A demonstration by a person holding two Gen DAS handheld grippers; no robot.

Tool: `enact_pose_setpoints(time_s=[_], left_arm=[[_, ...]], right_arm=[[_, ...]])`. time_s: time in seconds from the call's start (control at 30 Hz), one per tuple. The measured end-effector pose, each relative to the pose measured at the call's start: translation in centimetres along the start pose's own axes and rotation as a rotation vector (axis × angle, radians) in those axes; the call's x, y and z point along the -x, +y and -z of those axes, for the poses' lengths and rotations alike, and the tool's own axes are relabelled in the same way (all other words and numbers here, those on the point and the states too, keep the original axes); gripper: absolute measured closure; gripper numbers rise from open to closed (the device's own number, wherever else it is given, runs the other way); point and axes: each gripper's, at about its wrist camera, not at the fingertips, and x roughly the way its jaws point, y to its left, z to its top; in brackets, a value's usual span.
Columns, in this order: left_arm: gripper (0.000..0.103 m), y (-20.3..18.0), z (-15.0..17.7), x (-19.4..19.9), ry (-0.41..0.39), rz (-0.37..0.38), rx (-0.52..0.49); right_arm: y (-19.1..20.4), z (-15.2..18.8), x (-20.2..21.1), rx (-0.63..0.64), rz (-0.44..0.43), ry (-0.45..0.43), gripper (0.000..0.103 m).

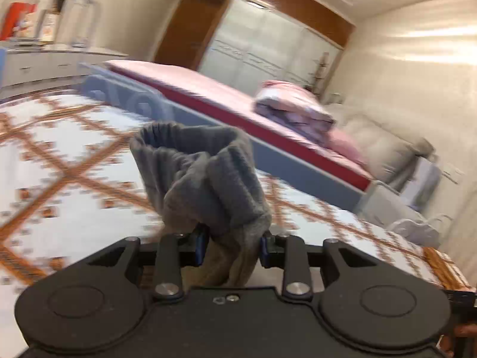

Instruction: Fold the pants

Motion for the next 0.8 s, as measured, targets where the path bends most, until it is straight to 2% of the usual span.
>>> enact_pose_setpoints(time_s=[0.1,0.23,0.3,0.37,0.43,0.47,0.5,0.63,0.8], left_arm=[[0.080,-4.6,0.6,-1.9,0.017,0.066,-0.062],[0.080,-11.8,3.1,-4.3,0.082,0.192,-0.182],[0.077,-15.6,5.2,-5.9,0.160,0.282,-0.244],[0.071,-19.0,7.5,-7.5,0.248,0.328,-0.308],[0.062,-20.8,9.4,-8.5,0.278,0.327,-0.358],[0.061,-20.9,9.8,-8.9,0.278,0.315,-0.342],[0.061,-20.7,9.8,-9.1,0.278,0.298,-0.320],[0.061,-18.2,8.6,-8.7,0.227,0.258,-0.210],[0.061,-15.2,6.8,-8.2,0.212,0.124,-0.160]], right_arm=[[-1.8,-0.4,1.6,-0.027,0.027,-0.020,0.048],[-5.2,-0.9,4.7,-0.097,0.062,-0.059,0.048],[-7.0,-1.0,6.2,-0.148,0.080,-0.079,0.048],[-8.6,-1.0,7.4,-0.196,0.089,-0.088,0.048],[-10.0,-1.0,8.2,-0.251,0.080,-0.085,0.048],[-10.4,-0.9,8.4,-0.271,0.071,-0.082,0.045],[-10.8,-0.9,8.5,-0.293,0.060,-0.079,0.042],[-10.4,-0.8,8.3,-0.304,0.020,-0.070,0.041],[-8.8,-0.3,6.8,-0.313,-0.045,-0.021,0.041]])
